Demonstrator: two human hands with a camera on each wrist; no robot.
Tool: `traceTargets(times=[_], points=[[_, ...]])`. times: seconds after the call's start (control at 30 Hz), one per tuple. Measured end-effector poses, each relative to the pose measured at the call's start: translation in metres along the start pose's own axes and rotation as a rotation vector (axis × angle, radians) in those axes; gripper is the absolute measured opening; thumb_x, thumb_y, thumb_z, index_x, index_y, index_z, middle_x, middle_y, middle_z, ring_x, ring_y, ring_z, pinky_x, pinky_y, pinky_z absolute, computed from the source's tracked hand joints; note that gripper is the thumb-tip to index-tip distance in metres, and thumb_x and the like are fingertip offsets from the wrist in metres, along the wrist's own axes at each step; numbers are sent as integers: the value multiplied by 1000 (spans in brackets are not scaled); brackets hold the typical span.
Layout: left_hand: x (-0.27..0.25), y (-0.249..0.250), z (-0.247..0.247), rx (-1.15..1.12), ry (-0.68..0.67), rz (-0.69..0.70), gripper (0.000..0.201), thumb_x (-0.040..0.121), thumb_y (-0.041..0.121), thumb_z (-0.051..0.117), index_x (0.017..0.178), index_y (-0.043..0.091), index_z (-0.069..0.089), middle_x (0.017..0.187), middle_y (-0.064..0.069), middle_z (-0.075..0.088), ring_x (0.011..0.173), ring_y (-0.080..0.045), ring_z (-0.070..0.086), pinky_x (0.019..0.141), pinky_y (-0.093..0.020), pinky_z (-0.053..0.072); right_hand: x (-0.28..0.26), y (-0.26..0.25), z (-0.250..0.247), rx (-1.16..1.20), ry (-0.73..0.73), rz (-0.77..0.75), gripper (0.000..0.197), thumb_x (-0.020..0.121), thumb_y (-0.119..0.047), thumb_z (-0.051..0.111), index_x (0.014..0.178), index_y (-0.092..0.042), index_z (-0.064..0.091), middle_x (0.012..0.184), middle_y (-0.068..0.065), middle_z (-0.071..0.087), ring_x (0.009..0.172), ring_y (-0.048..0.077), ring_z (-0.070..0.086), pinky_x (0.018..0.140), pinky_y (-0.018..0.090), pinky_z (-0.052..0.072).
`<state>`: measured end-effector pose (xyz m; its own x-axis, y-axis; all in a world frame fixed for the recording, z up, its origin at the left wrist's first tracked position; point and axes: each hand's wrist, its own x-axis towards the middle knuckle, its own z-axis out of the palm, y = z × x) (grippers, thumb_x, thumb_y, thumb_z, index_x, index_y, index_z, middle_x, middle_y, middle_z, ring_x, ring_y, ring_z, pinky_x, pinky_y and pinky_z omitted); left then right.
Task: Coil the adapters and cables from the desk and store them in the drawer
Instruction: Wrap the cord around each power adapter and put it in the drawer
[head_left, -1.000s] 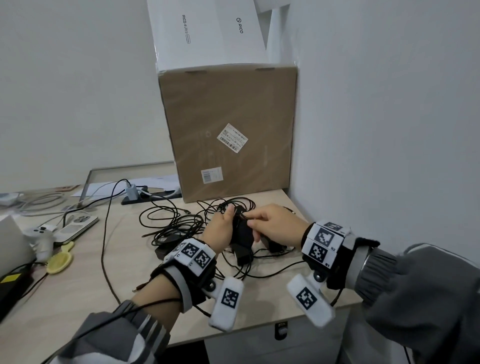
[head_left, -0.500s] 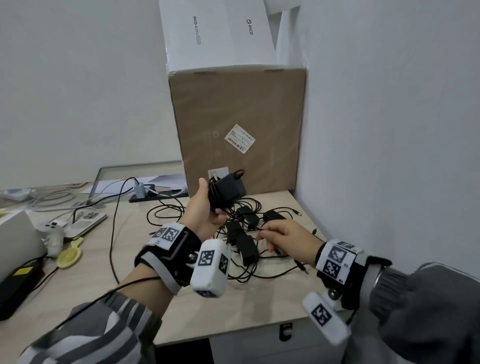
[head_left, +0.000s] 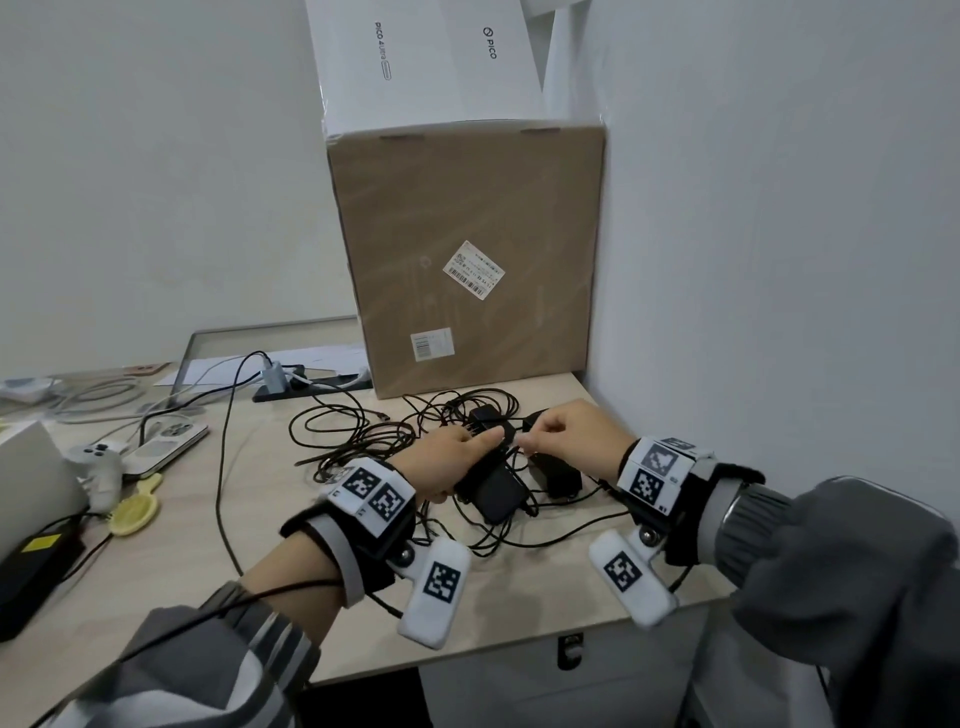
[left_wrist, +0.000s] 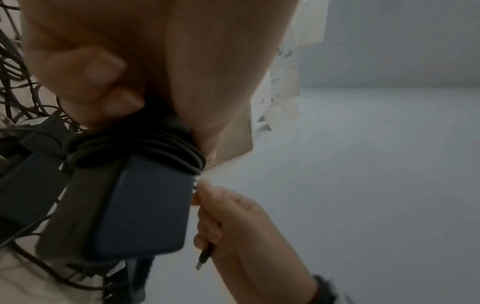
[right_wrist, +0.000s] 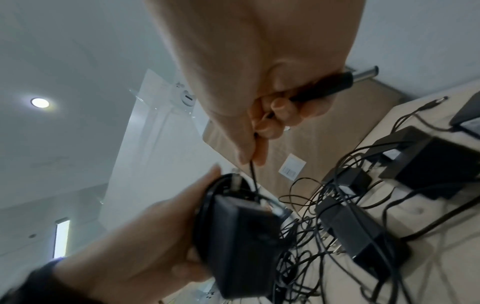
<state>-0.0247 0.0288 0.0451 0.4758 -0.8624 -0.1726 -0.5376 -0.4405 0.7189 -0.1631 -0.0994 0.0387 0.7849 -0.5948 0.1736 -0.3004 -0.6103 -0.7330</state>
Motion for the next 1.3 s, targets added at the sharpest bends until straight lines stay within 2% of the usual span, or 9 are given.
traceTargets(times=[0.1, 0.17, 0.3, 0.37, 0.5, 0.67, 0.9, 1.03, 1.3], points=[[3, 2, 7, 23, 107, -43, 51, 94, 58, 42, 78, 10, 48, 64, -7, 53, 51, -20, 52, 41, -22, 40, -4, -12, 4, -10, -6, 13, 27, 91, -21, 58, 68, -15, 70, 59, -7, 57, 52, 1, 48, 52, 13, 35], [4, 3, 10, -56, 175, -89, 49, 94, 55, 45, 85, 8, 51, 71, -6, 55, 56, -18, 55, 42, -25, 48, -8, -19, 8, -24, -19, 25, 33, 93, -15, 51, 62, -15, 63, 57, -7, 55, 52, 6, 48, 53, 17, 37], [12, 2, 15, -383, 254, -108, 50, 94, 49, 50, 96, 0, 57, 81, -12, 57, 62, -20, 57, 46, -31, 56, -16, -25, 23, 54, -61, 60, 30, 94, -6, 42, 113, -9, 65, 71, -4, 62, 56, 5, 54, 51, 10, 40], [13, 3, 17, -613, 290, -117, 54, 95, 48, 48, 100, -5, 58, 77, -13, 54, 60, -20, 54, 45, -31, 55, -19, -26, 29, 115, 6, 32, 31, 94, -8, 44, 120, -12, 61, 76, -2, 64, 55, 5, 57, 46, 10, 43], [8, 9, 16, -966, 279, -109, 51, 99, 47, 39, 93, 0, 58, 73, -11, 51, 58, -16, 47, 48, -25, 51, -25, -28, 31, 305, 92, 15, 7, 91, -13, 60, 92, -8, 64, 71, 5, 65, 51, 14, 61, 47, 23, 51], [7, 13, 16, -1259, 126, -29, 54, 101, 50, 30, 111, 3, 55, 80, -16, 64, 47, -13, 40, 37, -19, 38, -24, -20, 26, 486, 42, 154, 27, 86, -31, 69, 78, -7, 60, 65, 9, 67, 52, 16, 62, 46, 22, 48], [5, 6, 18, -1199, -96, -100, 51, 100, 53, 28, 101, 10, 57, 66, -6, 54, 36, -9, 36, 30, -13, 26, -27, -7, 19, 422, 15, 69, 38, 75, -33, 79, 105, -20, 60, 66, 1, 68, 51, 12, 59, 47, 24, 43], [4, 1, 29, -1123, -176, -175, 50, 100, 53, 29, 94, 11, 56, 53, -4, 52, 33, -9, 35, 30, -11, 26, -35, 4, 24, 335, 18, -18, 36, 70, -41, 79, 100, -39, 60, 89, -11, 71, 79, 3, 66, 64, 22, 50], [13, 16, 57, -1020, -251, -222, 52, 100, 55, 24, 101, 15, 57, 53, -3, 52, 31, -9, 36, 27, -11, 28, -49, 32, 19, 559, 22, 20, 48, 73, -17, 81, 114, -22, 56, 109, 1, 68, 104, 14, 65, 97, 35, 50]])
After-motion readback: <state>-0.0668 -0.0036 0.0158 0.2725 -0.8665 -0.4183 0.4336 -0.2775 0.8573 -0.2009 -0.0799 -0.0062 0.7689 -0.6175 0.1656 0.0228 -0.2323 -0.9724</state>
